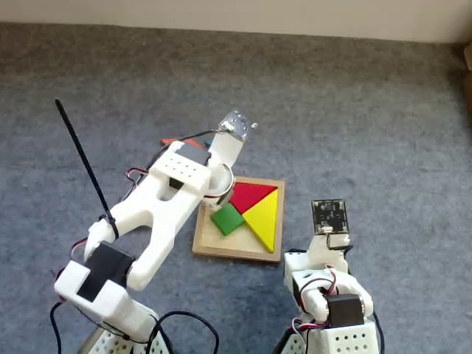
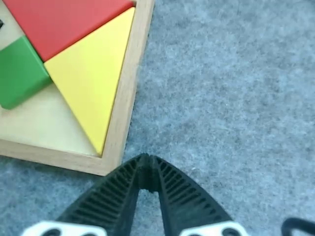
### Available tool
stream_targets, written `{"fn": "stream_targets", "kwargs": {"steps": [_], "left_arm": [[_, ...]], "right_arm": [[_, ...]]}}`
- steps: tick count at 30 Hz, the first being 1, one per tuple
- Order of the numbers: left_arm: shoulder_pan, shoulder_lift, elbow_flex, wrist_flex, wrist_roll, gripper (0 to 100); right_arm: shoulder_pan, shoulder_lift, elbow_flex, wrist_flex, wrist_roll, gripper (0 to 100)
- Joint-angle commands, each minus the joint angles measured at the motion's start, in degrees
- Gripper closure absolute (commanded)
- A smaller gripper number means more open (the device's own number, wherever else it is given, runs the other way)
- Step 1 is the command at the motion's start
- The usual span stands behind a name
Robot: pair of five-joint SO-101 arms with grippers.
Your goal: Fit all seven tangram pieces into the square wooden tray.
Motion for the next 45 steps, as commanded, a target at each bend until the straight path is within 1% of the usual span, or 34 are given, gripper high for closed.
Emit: {"fn": "stream_targets", "kwargs": {"steps": [1,8,12,15,29,37,45], "left_arm": [[1.19,-0.4,-0.22,-1.14,-0.7,98],[1.19,0.04,-0.22,-0.88,-0.7,97],[0.75,-0.04,0.22,-0.88,-0.53,88],[0.75,-0.04,0.31,-0.88,-0.44,84],[0.75,-0.4,0.31,-0.79,-0.26,83],[-0.4,-0.75,-0.22,0.79,-0.26,84],[-0.75,-11.03,6.9,0.44,-0.18,84]], "right_arm": [[0.48,-0.92,8.57,0.4,-0.26,98.4],[0.48,-0.92,8.57,0.4,-0.26,98.4],[0.48,-0.92,8.57,0.4,-0.26,98.4],[0.48,-0.92,8.57,0.4,-0.26,98.4],[0.48,-0.92,8.57,0.4,-0.26,98.4],[0.48,-0.92,8.57,0.4,-0.26,98.4],[0.48,-0.92,8.57,0.4,-0.26,98.4]]}}
